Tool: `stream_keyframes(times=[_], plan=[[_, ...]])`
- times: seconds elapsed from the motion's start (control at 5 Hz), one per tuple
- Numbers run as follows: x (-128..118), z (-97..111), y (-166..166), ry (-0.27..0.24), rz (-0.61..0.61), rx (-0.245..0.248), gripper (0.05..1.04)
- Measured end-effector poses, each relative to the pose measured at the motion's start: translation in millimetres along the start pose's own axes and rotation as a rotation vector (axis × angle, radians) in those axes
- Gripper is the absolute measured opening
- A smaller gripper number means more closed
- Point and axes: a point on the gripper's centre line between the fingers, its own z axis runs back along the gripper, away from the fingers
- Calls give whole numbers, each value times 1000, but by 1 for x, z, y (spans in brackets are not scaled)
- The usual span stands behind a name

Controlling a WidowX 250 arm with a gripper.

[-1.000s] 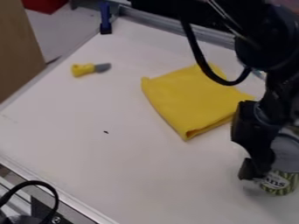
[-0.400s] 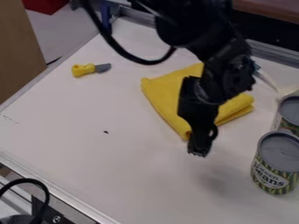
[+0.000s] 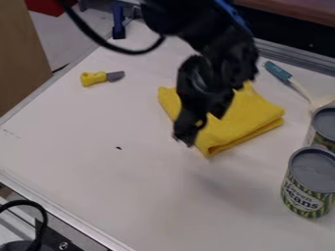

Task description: Move the can from the middle of the table to the middle right of the table

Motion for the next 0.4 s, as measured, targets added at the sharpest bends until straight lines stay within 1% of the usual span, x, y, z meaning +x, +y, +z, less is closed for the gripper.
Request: stream_keyframes(times=[0.2, 0.4], plan=[[24, -9, -1, 27, -229, -36, 999], [29, -21, 0, 129, -513, 30, 999]])
